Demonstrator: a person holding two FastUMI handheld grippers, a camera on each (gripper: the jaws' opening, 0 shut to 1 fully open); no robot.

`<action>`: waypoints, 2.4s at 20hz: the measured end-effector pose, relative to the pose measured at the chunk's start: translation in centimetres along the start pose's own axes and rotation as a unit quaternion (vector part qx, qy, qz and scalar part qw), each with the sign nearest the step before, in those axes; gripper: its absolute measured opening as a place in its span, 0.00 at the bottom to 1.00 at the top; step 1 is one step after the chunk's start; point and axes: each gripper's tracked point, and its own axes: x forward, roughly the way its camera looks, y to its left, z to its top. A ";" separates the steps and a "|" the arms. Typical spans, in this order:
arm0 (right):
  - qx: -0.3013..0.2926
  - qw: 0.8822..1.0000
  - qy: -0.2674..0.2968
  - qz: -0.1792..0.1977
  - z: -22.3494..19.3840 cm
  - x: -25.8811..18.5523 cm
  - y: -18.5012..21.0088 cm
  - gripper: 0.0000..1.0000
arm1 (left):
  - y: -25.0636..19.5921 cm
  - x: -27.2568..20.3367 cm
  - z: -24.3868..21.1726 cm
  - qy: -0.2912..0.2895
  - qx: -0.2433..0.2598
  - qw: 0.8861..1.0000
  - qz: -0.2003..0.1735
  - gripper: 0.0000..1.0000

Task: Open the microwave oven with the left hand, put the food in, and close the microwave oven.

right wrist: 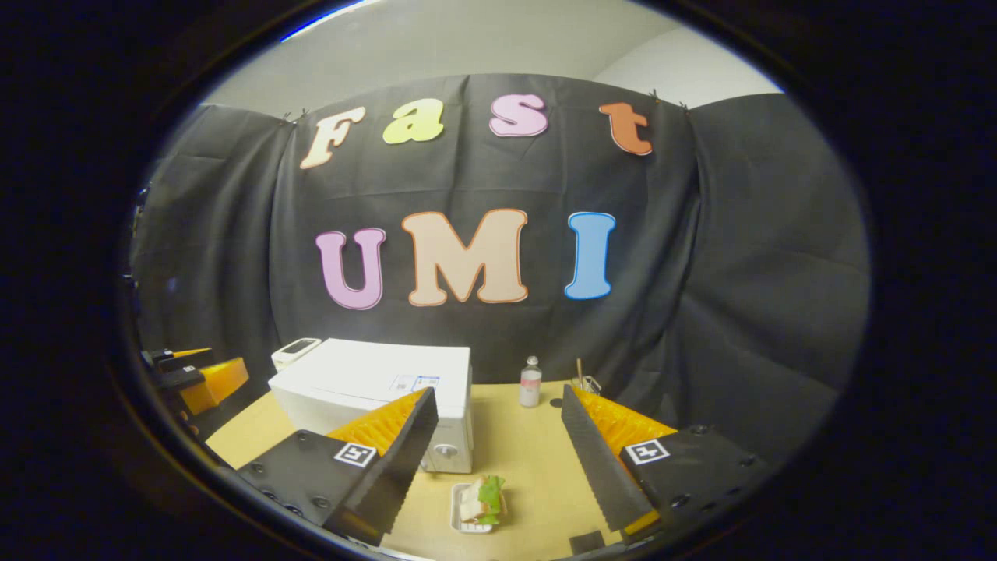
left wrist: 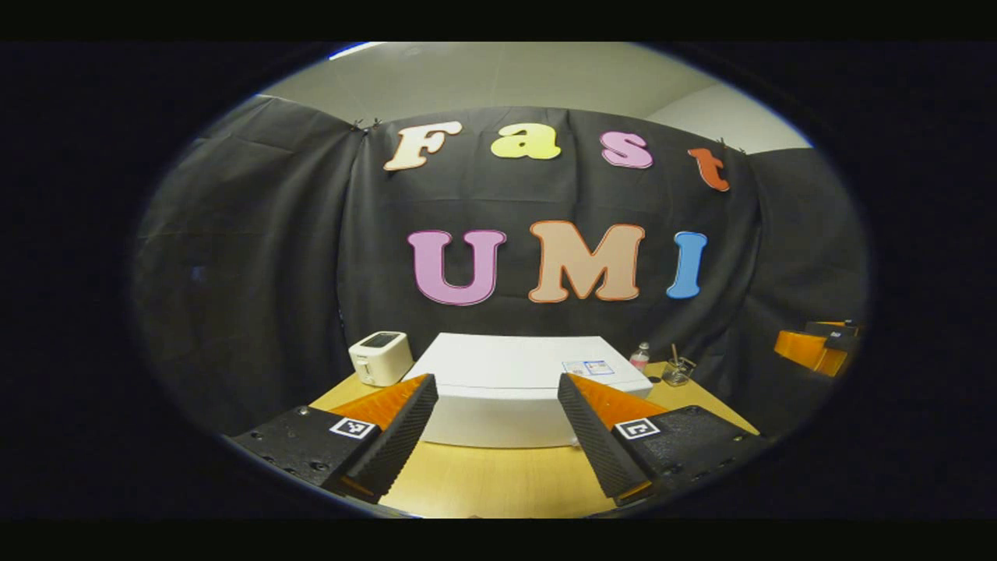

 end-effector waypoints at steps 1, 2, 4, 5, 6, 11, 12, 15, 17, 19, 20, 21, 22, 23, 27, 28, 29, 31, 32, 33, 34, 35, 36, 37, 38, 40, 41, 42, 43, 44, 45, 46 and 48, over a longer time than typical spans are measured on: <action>0.002 1.000 0.001 0.001 -0.1 -0.1 -0.1 0.99 | -0.1 0.0 0.0 0.000 -0.001 1.000 -0.001 0.96; 0.004 1.000 0.002 0.002 -0.1 -0.2 -0.1 0.99 | -0.2 -0.1 -0.1 0.001 -0.002 1.000 -0.002 0.95; 0.007 1.000 0.000 0.007 0.0 -0.3 -0.1 0.99 | -0.5 -0.1 -0.4 0.002 -0.003 1.000 -0.005 0.96; 0.009 1.000 0.001 0.010 -0.3 -0.2 -0.1 0.99 | -0.6 -0.1 -0.6 0.004 0.000 1.000 -0.006 0.96; 0.011 1.000 0.005 0.011 -0.6 -0.3 -0.1 0.96 | -0.6 0.0 -1.3 0.009 0.004 1.000 -0.006 0.96; 0.022 0.999 0.026 0.016 -2.4 -0.1 0.2 0.99 | -0.6 0.6 -5.2 0.048 0.017 0.999 -0.004 0.96; 0.022 0.999 0.030 0.016 -2.7 -0.1 0.2 0.99 | -1.1 0.8 -6.5 0.060 0.014 0.998 -0.008 0.96; 0.028 0.999 0.036 0.010 -3.4 -0.1 0.0 0.96 | -1.8 1.2 -10.7 0.104 0.009 0.994 -0.022 0.96; 0.037 0.999 0.037 0.005 -3.7 -0.2 -0.1 0.99 | -2.3 1.7 -13.5 0.133 0.007 0.991 -0.030 0.96; 0.042 0.998 0.040 -0.001 -4.2 -0.3 -0.5 0.99 | -2.8 2.0 -16.0 0.161 0.010 0.986 -0.040 0.97; 0.043 0.998 0.043 -0.006 -4.3 -0.3 -0.8 0.96 | -3.2 2.2 -17.0 0.170 0.013 0.984 -0.045 0.97; 0.043 0.998 0.045 -0.011 -4.6 -0.3 -1.3 0.96 | -3.8 2.5 -17.8 0.180 0.016 0.982 -0.052 0.97; 0.044 0.998 0.049 -0.016 -4.9 -0.3 -1.6 0.99 | -4.6 3.0 -18.6 0.187 0.017 0.980 -0.060 0.96; 0.045 0.997 0.052 -0.020 -5.2 -0.3 -1.9 0.99 | -5.5 3.6 -19.4 0.197 0.016 0.978 -0.068 0.96; 0.057 0.997 0.052 -0.029 -5.3 -0.1 -2.5 0.96 | -8.9 5.9 -21.4 0.217 0.007 0.971 -0.098 0.93; 0.057 0.997 0.052 -0.031 -5.3 -0.1 -2.7 0.96 | -9.8 6.4 -21.8 0.222 0.004 0.969 -0.105 0.97; 0.056 0.996 0.053 -0.034 -5.4 0.0 -3.0 0.96 | -10.5 7.1 -22.1 0.225 0.003 0.968 -0.112 0.96; 0.057 0.996 0.056 -0.039 -5.5 0.0 -3.4 0.96 | -11.8 8.3 -22.6 0.231 0.004 0.965 -0.124 0.96; 0.059 0.996 0.055 -0.041 -5.3 0.0 -3.7 0.96 | -12.2 8.9 -22.8 0.233 0.006 0.964 -0.128 0.96; 0.060 0.996 0.056 -0.044 -5.4 0.1 -4.0 0.99 | -12.6 9.5 -22.9 0.235 0.009 0.963 -0.131 0.95; 0.060 0.995 0.056 -0.048 -5.3 0.1 -4.3 0.96 | -13.0 10.1 -23.1 0.236 0.011 0.962 -0.133 0.95; 0.060 0.995 0.058 -0.053 -5.5 0.2 -4.6 0.96 | -13.3 10.7 -23.3 0.241 0.011 0.961 -0.136 0.94; 0.060 0.995 0.060 -0.056 -5.6 0.2 -4.9 0.95 | -13.7 11.2 -23.6 0.243 0.011 0.960 -0.136 0.93; 0.059 0.995 0.061 -0.060 -5.7 0.2 -5.3 0.94 | -13.9 11.7 -23.9 0.247 0.008 0.960 -0.135 0.91; 0.058 0.994 0.064 -0.064 -5.8 0.2 -5.7 0.94 | -14.4 12.1 -24.2 0.251 0.005 0.958 -0.138 0.91; 0.056 0.994 0.066 -0.072 -5.9 0.3 -6.5 0.94 | -14.9 12.8 -24.6 0.258 0.003 0.956 -0.139 0.90; 0.054 0.993 0.068 -0.076 -6.1 0.3 -6.8 0.94 | -15.2 13.2 -24.8 0.260 0.002 0.955 -0.140 0.89; 0.054 0.993 0.070 -0.079 -6.1 0.3 -7.2 0.94 | -15.4 13.5 -24.7 0.260 0.003 0.955 -0.140 0.89; 0.053 0.993 0.072 -0.080 -6.3 0.4 -7.4 0.94 | -15.6 13.9 -24.8 0.260 0.004 0.956 -0.139 0.88; 0.053 0.993 0.074 -0.079 -6.3 0.5 -7.6 0.95 | -15.7 14.2 -24.8 0.260 0.005 0.956 -0.136 0.86; 0.054 0.993 0.077 -0.078 -6.4 0.5 -7.6 0.95 | -15.9 14.5 -24.9 0.262 0.005 0.956 -0.134 0.80; 0.055 0.993 0.077 -0.077 -6.3 0.6 -7.8 0.99 | -16.0 14.8 -25.0 0.263 0.004 0.956 -0.131 0.76; 0.054 0.993 0.081 -0.073 -6.5 0.8 -8.1 0.99 | -16.0 15.3 -24.9 0.261 0.002 0.957 -0.124 0.66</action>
